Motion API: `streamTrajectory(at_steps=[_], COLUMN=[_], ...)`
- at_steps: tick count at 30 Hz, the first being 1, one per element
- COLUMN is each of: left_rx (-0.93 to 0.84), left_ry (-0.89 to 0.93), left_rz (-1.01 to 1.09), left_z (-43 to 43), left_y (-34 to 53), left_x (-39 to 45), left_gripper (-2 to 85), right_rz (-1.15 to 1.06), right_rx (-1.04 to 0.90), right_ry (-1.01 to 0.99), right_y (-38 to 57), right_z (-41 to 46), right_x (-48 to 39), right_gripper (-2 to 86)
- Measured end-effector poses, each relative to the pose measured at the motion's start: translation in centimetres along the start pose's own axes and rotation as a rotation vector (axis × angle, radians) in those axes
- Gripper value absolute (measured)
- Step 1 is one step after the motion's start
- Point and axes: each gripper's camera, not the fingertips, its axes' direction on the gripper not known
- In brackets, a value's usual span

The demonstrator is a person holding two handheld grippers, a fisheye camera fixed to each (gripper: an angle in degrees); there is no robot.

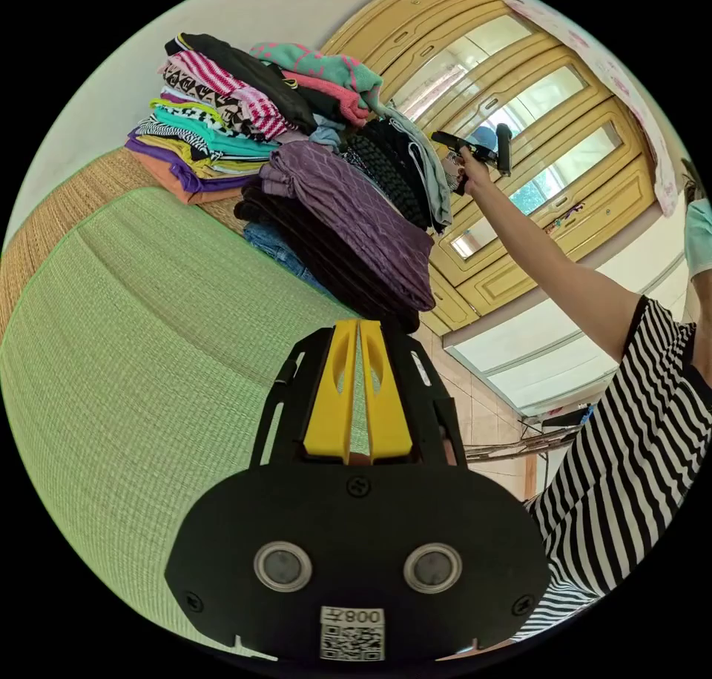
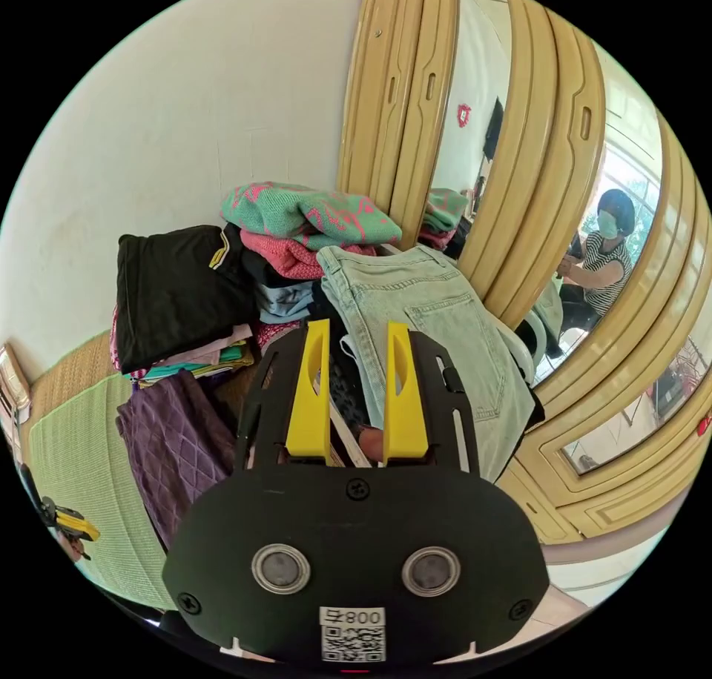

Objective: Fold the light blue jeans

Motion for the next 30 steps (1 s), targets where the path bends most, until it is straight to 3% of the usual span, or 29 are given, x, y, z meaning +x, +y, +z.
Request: streamTrajectory(at_steps=[4,9,15,22,30], left_rx=[-0.007,-0.020,-0.034,0.007,0.098], left_ry=[0.033,0.053,0.080,0.125,0.146], left_rz=[-0.043,-0.082,-0.107,-0.173,-0.186], left_z=[-2.9,-6.4,-11.5,-19.4,-29.7], left_y=[-4.1,-9.0,-15.4,-22.4,-30.4], left_x=[3.8,8.1,14.4,21.8,31.2], left_gripper=[0.2,0.3,0.3,0.2,0.1], right_rz=[-0.021,-0.028,0.198,0.551,0.512], right_rx=[-0.018,-0.024,0.005,0.256,0.463], right_ry=[0.182,0.181,-0.106,-0.577,-0.872], right_y=[0.1,1.0,2.8,8.7,7.7], right_z=[3.1,4.5,4.3,1.1,-5.0], right_x=[-1.0,0.3,6.4,16.3,17.1], right_gripper=[8.6,5.8,1.7,0.4,0.0])
